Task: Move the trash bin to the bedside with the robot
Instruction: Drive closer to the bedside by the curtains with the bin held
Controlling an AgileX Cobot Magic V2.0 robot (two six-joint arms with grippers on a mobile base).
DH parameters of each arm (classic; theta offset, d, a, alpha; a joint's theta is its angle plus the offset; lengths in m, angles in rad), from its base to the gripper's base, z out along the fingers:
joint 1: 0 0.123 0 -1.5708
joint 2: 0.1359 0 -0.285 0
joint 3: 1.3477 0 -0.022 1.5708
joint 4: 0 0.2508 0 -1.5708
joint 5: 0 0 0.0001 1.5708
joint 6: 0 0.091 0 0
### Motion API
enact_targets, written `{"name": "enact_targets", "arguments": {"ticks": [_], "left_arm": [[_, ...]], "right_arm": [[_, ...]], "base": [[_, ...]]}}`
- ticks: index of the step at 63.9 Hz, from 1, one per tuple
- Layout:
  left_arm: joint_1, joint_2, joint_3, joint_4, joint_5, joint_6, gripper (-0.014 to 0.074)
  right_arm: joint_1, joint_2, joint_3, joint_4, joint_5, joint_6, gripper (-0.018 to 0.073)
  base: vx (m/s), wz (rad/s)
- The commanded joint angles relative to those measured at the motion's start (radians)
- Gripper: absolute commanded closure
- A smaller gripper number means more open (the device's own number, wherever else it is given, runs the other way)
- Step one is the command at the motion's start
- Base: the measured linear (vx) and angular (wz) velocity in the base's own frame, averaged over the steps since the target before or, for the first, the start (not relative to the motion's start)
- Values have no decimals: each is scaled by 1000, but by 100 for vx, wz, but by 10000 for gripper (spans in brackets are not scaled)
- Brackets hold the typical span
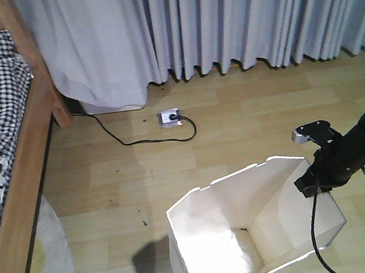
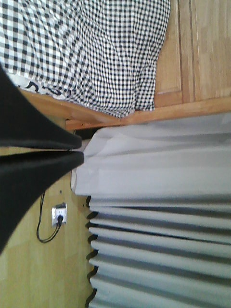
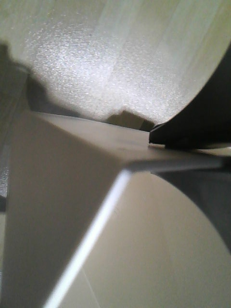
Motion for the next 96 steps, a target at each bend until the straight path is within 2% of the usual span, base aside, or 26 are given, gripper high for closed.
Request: {"name": "enact_targets", "arguments": {"ticks": [1, 37, 96], "left_arm": [[1, -15, 19, -4, -71, 0, 603], [1, -15, 19, -4, -71, 0, 603], [1, -15, 19, -4, -71, 0, 603]], "right_arm": [[-2, -72, -14, 65, 148, 5, 564], [-2, -72, -14, 65, 148, 5, 564], [-2, -72, -14, 65, 148, 5, 564]], "base": [[16, 18], [14, 10], [14, -6]]}}
